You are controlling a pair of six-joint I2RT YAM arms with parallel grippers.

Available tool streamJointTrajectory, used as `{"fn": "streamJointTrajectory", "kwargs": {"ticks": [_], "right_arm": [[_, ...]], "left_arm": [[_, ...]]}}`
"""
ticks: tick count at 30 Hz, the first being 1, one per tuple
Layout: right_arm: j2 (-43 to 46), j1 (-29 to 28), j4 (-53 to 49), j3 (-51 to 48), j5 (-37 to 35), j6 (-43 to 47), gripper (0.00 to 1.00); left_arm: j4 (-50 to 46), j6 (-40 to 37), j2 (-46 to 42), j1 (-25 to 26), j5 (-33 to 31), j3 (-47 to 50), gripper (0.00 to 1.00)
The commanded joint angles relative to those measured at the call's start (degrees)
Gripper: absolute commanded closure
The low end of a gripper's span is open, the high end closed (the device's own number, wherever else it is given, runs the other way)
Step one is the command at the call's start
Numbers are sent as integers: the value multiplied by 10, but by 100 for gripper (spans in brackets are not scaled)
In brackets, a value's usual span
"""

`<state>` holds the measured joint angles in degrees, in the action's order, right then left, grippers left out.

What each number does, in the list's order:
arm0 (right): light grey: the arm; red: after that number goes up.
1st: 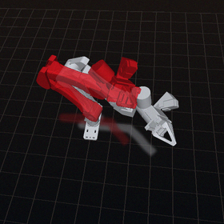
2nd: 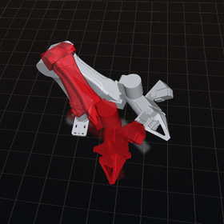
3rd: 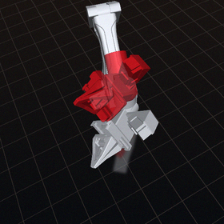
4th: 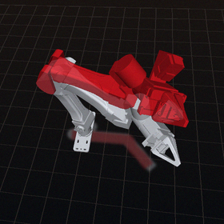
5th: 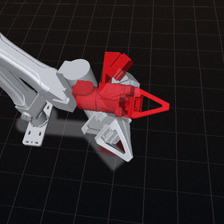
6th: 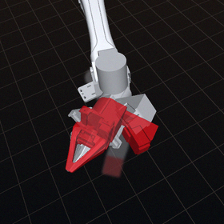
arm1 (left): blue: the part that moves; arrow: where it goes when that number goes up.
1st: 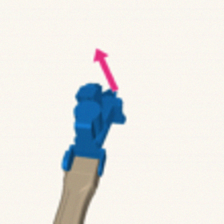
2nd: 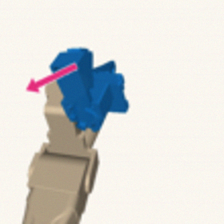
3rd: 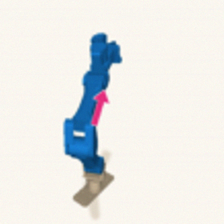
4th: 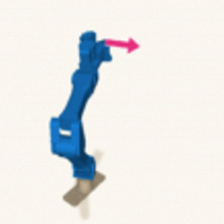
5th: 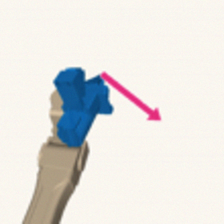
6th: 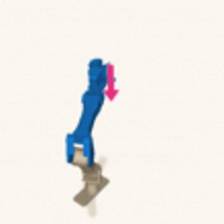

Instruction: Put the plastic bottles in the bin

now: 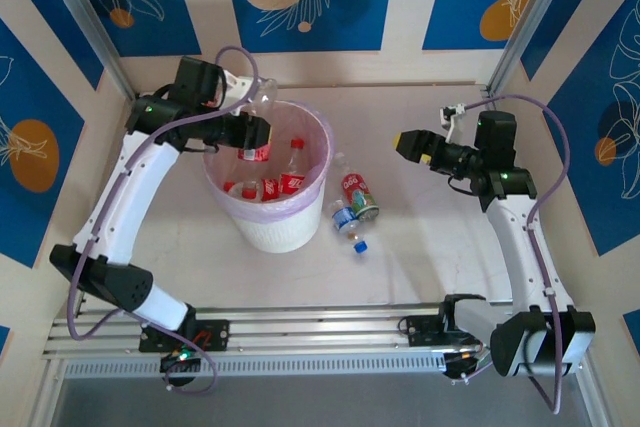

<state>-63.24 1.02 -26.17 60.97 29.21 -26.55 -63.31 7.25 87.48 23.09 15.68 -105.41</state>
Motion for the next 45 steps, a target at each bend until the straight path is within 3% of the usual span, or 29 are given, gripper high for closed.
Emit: {"fn": "streamJointTrajectory", "kwargs": {"ticks": [1,9,21,27,35,45], "right_arm": [[-3,-7,-15,8,-16,16,11],[-21,-19,-16,16,-29,17,11],[-43,-55,-17,23,-75,24,11],[-44,-58,-17,22,-82,23,11],[-43,-61,-16,14,-89,22,11],[-51,-91,-33,-14,-147,29,11]], "left_arm": [[-52,-37,1,19,-32,-5,93],[-47,-32,-12,53,-54,64,96],[32,-14,-9,61,-34,167,96],[56,-14,6,63,-25,183,89],[90,-13,12,68,-32,209,67],[117,-10,5,71,-28,229,14]]}}
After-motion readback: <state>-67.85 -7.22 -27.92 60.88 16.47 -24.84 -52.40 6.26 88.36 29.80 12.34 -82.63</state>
